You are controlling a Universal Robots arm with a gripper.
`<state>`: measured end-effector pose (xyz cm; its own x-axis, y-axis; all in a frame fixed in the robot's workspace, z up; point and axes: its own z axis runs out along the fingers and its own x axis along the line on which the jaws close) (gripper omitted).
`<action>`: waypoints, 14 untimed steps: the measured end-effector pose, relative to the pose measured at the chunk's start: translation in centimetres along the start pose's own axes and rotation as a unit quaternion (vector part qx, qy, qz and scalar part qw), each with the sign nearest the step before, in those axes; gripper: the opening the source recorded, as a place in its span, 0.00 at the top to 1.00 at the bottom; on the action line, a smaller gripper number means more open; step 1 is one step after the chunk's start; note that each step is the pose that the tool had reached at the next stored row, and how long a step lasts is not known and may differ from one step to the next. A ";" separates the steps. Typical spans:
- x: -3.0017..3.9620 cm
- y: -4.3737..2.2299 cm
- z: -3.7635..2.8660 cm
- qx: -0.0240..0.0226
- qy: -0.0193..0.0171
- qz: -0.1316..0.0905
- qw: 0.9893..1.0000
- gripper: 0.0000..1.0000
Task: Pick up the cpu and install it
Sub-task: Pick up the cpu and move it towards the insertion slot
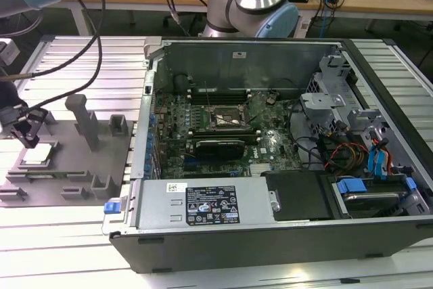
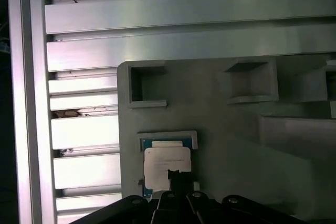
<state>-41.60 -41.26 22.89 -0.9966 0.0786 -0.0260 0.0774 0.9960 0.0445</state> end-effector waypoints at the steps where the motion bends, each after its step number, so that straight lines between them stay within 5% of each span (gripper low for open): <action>1: 0.05 -0.02 0.18 0.000 0.000 0.000 1.000 0.89; 7: 0.67 -0.11 1.28 -0.001 0.000 0.000 1.000 0.89; 14: 0.70 -0.11 1.32 -0.001 0.000 0.000 1.000 0.83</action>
<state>-42.26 -41.26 21.55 -0.9966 0.0786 -0.0258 0.0774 0.9960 0.0456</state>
